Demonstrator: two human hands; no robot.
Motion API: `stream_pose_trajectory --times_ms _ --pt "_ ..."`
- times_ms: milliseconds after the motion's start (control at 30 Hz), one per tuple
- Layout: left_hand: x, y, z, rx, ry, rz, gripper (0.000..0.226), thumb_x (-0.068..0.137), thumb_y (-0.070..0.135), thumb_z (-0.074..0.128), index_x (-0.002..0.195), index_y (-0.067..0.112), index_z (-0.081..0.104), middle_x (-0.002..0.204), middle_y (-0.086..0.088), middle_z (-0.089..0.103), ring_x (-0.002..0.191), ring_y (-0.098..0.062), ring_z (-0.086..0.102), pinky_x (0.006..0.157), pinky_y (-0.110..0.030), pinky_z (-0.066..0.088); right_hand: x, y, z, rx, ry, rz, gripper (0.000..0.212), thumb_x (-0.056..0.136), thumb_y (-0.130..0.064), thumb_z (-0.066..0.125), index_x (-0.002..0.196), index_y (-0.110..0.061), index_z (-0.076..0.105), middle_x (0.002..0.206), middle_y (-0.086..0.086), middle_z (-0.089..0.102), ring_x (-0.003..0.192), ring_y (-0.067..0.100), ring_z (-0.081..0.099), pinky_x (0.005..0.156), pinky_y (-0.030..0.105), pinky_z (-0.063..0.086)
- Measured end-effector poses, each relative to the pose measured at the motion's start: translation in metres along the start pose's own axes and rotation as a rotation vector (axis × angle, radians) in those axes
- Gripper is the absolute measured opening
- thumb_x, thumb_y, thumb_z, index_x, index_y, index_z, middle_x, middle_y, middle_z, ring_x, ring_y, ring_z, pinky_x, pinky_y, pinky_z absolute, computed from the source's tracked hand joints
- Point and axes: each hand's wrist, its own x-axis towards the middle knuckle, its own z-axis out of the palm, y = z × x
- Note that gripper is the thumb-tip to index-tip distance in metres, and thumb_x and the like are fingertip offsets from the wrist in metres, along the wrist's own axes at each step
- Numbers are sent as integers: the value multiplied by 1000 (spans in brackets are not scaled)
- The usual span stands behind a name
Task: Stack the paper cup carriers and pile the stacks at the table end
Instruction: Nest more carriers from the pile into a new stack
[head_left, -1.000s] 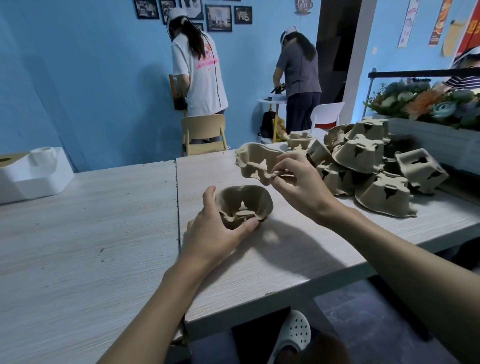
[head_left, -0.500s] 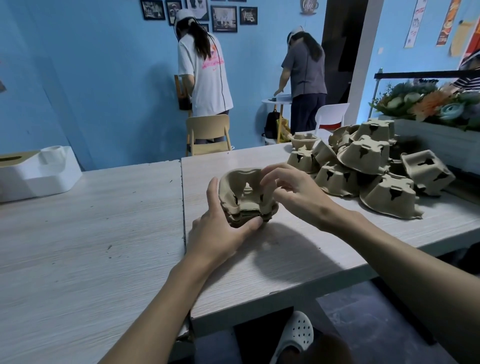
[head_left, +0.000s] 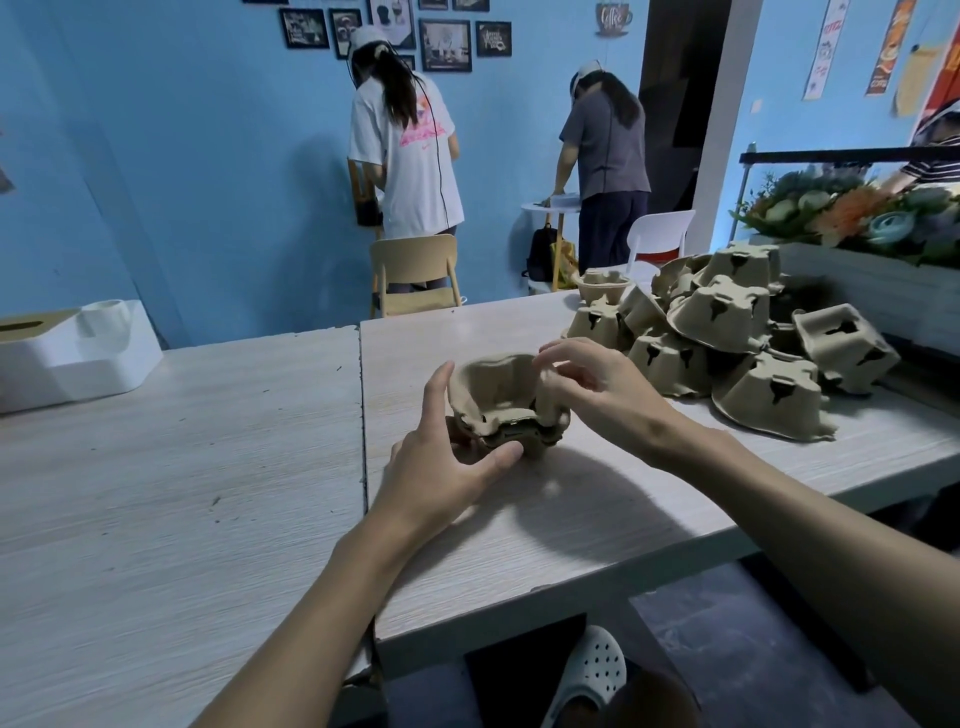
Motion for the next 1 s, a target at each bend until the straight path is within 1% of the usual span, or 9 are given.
stream_pose_trajectory --times_ms 67,133,300,400,467,667,833,900,1000 --pt "0 -1 0 13 0 -10 103 59 78 69 142 64 9 119 5 68 114 -19 64 104 -49 47 0 -1 3 -62 -1 -13 19 90 -14 59 106 -18 68 110 -7 60 96 6 60 77 7 42" --pt "1 -2 1 16 -5 -1 99 60 78 68 141 63 13 115 7 69 112 -19 64 103 -48 48 0 -2 5 -89 0 -19 21 89 -13 59 108 -17 67 109 -7 61 101 6 57 81 7 40" --pt "3 -5 1 75 -10 33 73 65 79 59 131 60 35 117 16 64 117 -20 60 103 -48 47 0 10 -2 -145 27 -15 23 94 -22 58 115 -18 64 121 -4 58 112 10 55 95 30 44" --pt "5 -8 1 90 -10 41 71 68 82 54 132 53 43 117 13 66 114 -18 61 101 -47 48 3 26 -14 -256 130 -8 27 93 -21 60 118 -13 64 121 3 59 115 18 53 99 37 43" --pt "6 -9 2 97 -30 40 74 69 81 53 136 52 43 120 13 66 118 -18 60 105 -47 46 5 37 -23 -355 208 -5 30 91 -23 63 120 -13 63 119 5 59 114 21 51 100 43 41" --pt "5 1 3 247 -107 67 79 78 72 47 150 48 28 135 9 60 127 -19 53 116 -45 31 10 66 -53 -700 456 32 39 85 -21 69 122 -12 61 121 13 55 114 31 45 92 45 34" --pt "3 4 2 274 -130 83 76 79 71 46 149 52 24 136 11 59 124 -17 52 114 -40 28 10 89 -70 -954 473 115 24 86 -18 66 109 -9 66 104 15 58 98 33 50 83 43 33" --pt "4 3 2 269 -128 83 76 79 71 47 149 53 25 134 11 60 123 -16 53 114 -41 30 10 96 -74 -1017 473 177 24 87 -20 64 109 -9 65 103 16 59 97 34 50 83 44 33" --pt "4 4 2 281 -130 86 76 79 70 47 150 51 25 136 10 58 123 -17 53 114 -42 31 11 102 -77 -1077 493 227 22 87 -10 59 107 -8 65 103 17 58 96 36 50 83 45 33"
